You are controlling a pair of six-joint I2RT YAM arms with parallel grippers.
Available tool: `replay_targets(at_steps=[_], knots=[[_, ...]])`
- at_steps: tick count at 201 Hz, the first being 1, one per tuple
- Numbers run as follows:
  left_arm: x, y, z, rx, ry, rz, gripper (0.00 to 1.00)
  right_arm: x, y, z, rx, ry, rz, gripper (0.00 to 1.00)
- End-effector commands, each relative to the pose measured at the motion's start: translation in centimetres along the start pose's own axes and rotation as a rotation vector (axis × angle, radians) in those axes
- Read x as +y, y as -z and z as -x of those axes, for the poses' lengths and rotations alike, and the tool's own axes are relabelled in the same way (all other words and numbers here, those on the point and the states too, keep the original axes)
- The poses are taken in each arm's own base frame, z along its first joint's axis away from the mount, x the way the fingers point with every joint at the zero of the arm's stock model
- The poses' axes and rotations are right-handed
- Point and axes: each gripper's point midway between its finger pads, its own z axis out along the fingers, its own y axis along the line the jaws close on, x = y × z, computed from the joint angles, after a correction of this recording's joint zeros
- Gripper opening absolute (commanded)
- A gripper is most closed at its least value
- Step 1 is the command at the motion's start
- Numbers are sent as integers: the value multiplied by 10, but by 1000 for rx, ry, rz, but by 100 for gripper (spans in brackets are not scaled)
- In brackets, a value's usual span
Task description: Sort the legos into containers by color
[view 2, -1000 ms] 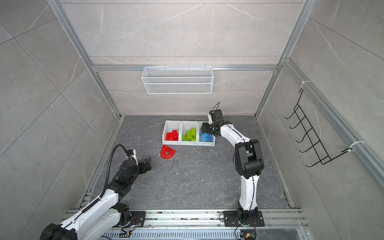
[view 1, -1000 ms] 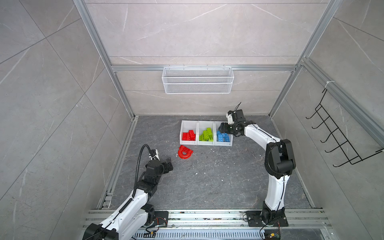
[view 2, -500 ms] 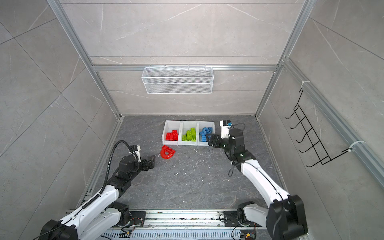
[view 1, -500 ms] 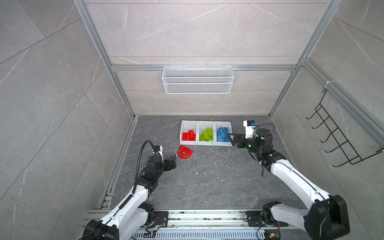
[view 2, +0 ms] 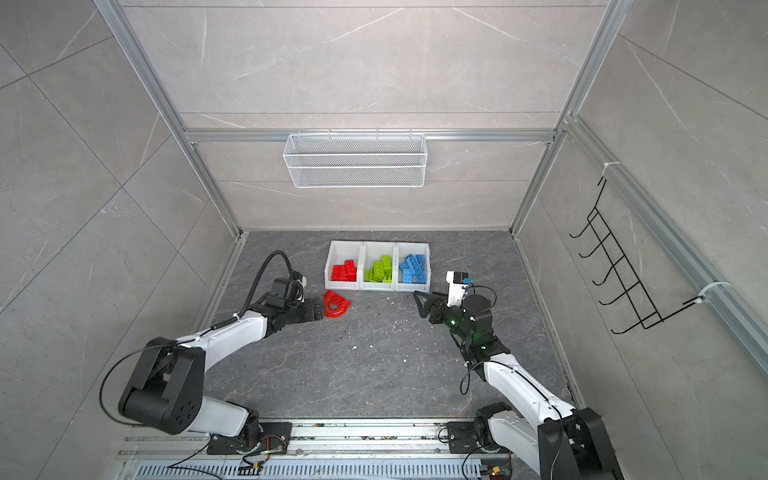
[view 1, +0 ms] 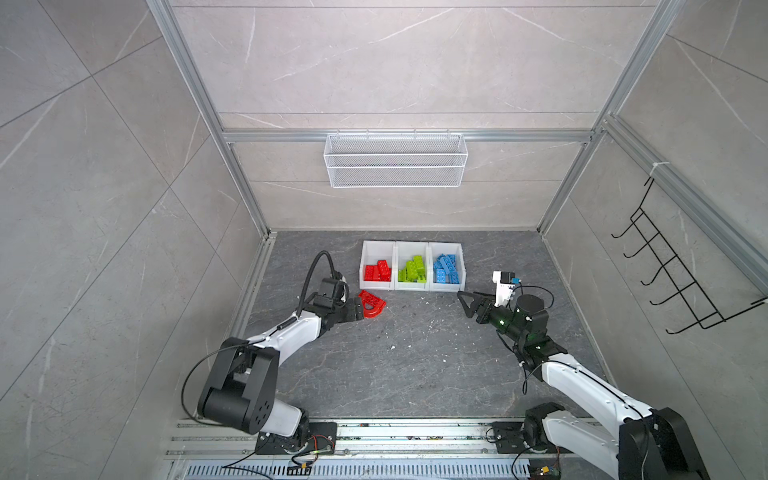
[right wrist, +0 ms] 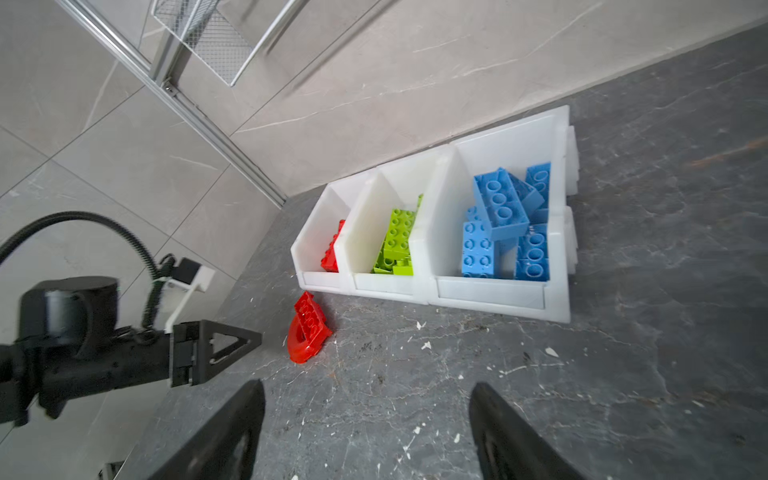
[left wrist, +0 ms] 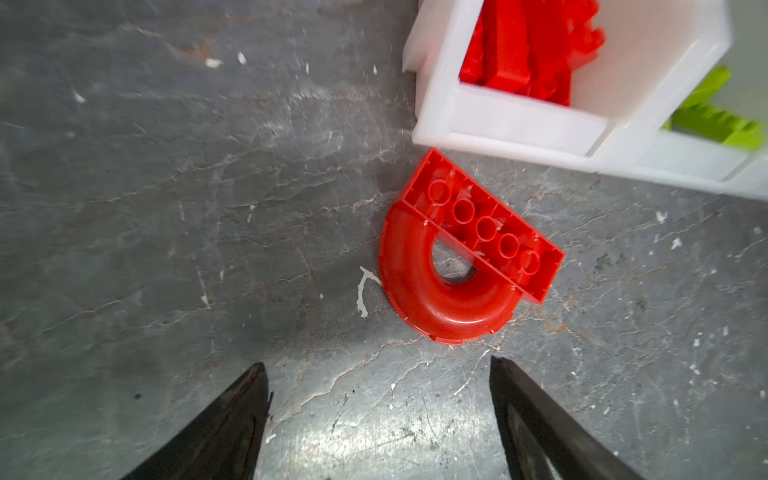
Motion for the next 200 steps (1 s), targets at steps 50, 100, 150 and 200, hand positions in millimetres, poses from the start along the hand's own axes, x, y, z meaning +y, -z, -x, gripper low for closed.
replay_targets(at_steps=[50, 100, 150, 200], knots=[[6, -18, 9, 76, -63, 123, 84, 21, 7, 11, -36, -11, 89, 81], [7, -37, 11, 154, -126, 205, 82, 23, 9, 12, -36, -10, 89, 81], [11, -37, -5, 204, -175, 257, 78, 23, 9, 13, -35, -10, 90, 82], [-1, -24, -34, 231, -240, 269, 76, 22, 8, 11, -28, 0, 83, 82]])
